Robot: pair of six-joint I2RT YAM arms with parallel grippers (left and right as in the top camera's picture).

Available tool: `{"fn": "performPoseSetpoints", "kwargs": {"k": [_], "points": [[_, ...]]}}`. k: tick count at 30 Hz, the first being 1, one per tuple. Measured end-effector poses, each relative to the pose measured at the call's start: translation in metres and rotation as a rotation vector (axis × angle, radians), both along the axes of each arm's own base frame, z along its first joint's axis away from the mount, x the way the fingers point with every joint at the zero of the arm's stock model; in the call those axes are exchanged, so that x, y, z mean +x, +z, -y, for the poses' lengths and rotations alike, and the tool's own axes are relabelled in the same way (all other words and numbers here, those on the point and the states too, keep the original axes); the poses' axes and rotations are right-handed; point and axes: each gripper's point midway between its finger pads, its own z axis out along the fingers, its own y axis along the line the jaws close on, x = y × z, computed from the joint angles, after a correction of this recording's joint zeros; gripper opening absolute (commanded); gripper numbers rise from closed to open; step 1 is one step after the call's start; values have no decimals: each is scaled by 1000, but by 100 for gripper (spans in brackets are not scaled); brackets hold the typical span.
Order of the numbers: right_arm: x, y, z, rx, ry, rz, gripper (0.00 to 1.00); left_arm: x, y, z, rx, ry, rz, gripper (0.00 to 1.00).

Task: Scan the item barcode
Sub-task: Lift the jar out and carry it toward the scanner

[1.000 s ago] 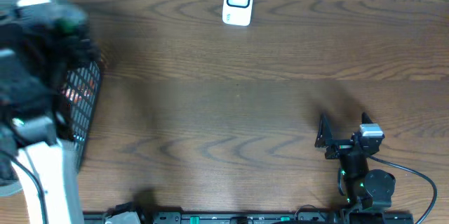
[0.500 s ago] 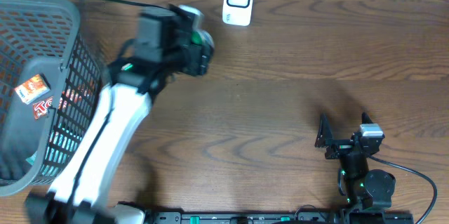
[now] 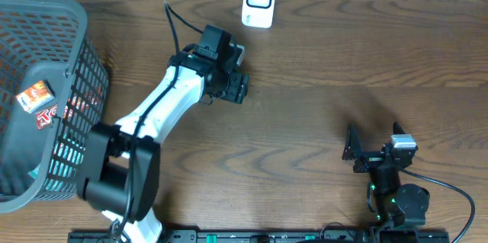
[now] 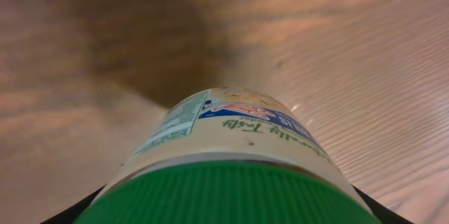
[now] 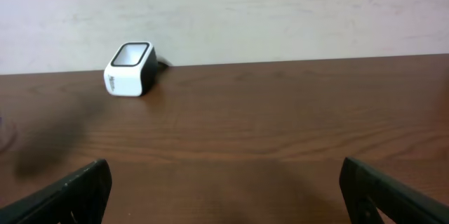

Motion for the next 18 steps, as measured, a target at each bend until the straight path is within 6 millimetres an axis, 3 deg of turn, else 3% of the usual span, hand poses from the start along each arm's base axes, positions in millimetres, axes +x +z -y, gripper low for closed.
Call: {"fn": "performPoseSetpoints", "kwargs": {"k": [3,8,18], "points": [[0,0,0,0,0,0,99,-10,-24,-7,49,4,-81,73],[0,0,0,0,0,0,99,-22,-42,-13,95,-36,-143,73],[0,0,0,0,0,0,99,-17,-44,-12,98,-79,-112,73]]}}
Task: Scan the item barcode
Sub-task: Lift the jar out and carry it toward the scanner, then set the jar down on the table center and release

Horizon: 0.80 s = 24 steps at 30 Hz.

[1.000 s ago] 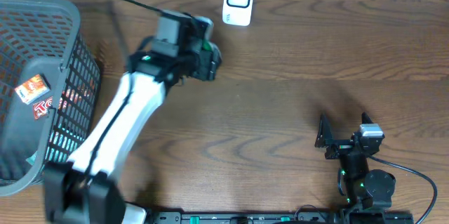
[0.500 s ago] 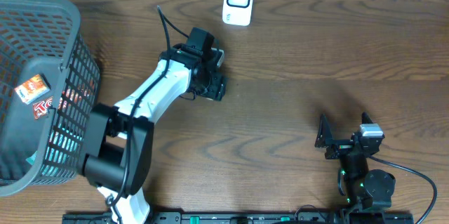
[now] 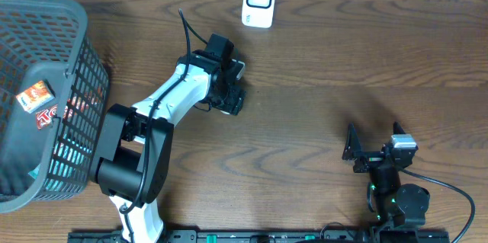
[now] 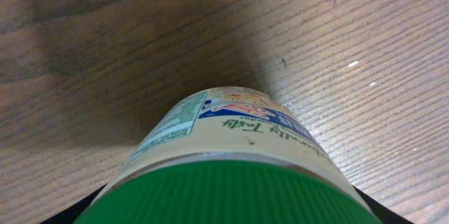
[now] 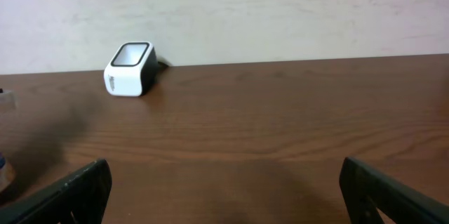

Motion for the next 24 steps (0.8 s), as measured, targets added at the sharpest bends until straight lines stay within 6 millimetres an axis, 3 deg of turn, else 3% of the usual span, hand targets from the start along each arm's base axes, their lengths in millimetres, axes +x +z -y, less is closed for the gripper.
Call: {"fn": "performPoseSetpoints", "kwargs": {"k": [10,12,24], "points": [[0,0,0,0,0,0,99,1,0,0,-1,0,4,74],[0,0,0,0,0,0,99,1,0,0,-1,0,3,86],[0,0,0,0,0,0,99,2,0,0,3,-32,17,98]]}}
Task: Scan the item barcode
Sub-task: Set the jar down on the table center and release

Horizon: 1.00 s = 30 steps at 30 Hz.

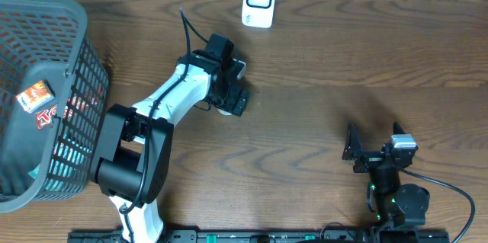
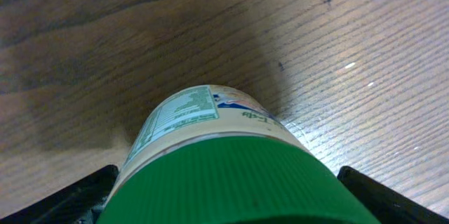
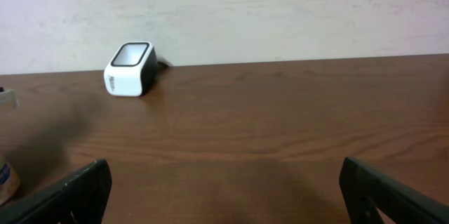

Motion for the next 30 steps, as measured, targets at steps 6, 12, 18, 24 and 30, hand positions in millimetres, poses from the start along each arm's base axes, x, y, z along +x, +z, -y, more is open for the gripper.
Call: {"fn": "performPoseSetpoints", "kwargs": {"k": [6,12,18,24,30], "points": [[0,0,0,0,0,0,99,9,32,-4,39,-10,16,98],[0,0,0,0,0,0,99,37,207,-7,-10,21,355,63],[0,0,0,0,0,0,99,1,420,-98,83,297,974,98],[0,0,0,0,0,0,99,-66,471,-235,367,726,1107,98],[0,0,0,0,0,0,99,-115,421,-354,604,1226,849,98]]}}
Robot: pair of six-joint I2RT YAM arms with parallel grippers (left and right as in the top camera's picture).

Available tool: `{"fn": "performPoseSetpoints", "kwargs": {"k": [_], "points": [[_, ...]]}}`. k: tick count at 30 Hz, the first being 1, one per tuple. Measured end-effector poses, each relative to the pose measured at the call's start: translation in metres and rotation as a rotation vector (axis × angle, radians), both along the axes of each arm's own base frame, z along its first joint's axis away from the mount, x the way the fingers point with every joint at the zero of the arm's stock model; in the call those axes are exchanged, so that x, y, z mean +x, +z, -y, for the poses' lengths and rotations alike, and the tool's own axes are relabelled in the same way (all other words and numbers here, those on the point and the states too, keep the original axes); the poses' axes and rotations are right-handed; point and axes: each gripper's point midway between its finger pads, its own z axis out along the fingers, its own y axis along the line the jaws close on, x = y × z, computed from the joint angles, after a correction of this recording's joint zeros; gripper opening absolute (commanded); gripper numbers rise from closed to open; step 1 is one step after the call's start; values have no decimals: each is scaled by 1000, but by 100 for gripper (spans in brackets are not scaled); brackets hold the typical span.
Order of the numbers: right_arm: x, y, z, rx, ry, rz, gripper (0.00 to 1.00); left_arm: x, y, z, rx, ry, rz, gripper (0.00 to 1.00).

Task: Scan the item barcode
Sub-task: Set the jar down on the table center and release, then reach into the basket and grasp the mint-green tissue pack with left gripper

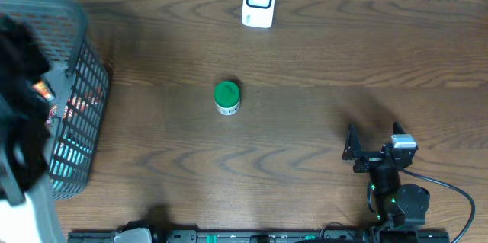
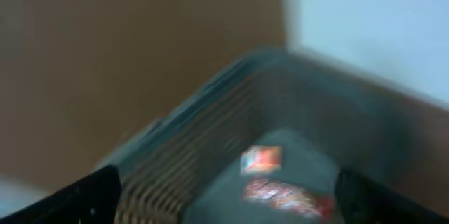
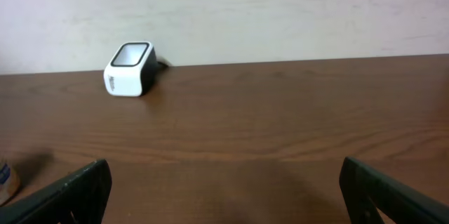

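Observation:
A jar with a green lid (image 1: 227, 96) stands upright and alone on the wooden table, below the white barcode scanner (image 1: 259, 1) at the back edge. The right wrist view shows the scanner (image 3: 130, 68) and a sliver of the jar (image 3: 5, 180) at the left edge. My left arm (image 1: 19, 98) is a blur over the basket at the far left. Its gripper (image 2: 224, 199) is open, looking down into the basket with nothing between its fingers. My right gripper (image 1: 364, 151) rests open at the front right, far from the jar.
A dark mesh basket (image 1: 76, 98) stands at the left edge. It holds packaged items, among them an orange packet (image 2: 261, 159) and a red-printed one (image 2: 284, 196). A pale wall runs behind the table's back edge.
My left arm has left the jar and is now over the basket at the far left. The jar stands by itself where it was set. The right arm has not moved.
My left gripper held the green-lidded jar near the scanner, above the table. Then it was lower, close to the wood. Then its jaws stood apart around the jar standing on the table. Now the jar is alone and the left gripper is over the basket.

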Motion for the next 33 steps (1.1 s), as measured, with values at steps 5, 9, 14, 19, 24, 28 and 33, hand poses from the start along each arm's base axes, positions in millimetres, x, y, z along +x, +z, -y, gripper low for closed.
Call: {"fn": "performPoseSetpoints", "kwargs": {"k": [5,9,14,19,24,28,33], "points": [[0,0,0,0,0,0,99,-25,-93,-63,-278,296,-174,98],[0,0,0,0,-1,0,99,-23,-177,-85,-535,395,-354,98],[0,0,0,0,0,0,99,-6,-273,-89,-766,427,-587,98],[0,0,0,0,0,0,99,1,-346,-80,-936,440,-755,98],[0,0,0,0,0,0,99,-11,-406,-65,-1067,474,-946,98],[0,0,0,0,0,0,99,-16,-407,-60,-1086,482,-983,98],[0,0,0,0,0,0,99,-19,-411,-58,-1084,482,-978,91]]}}
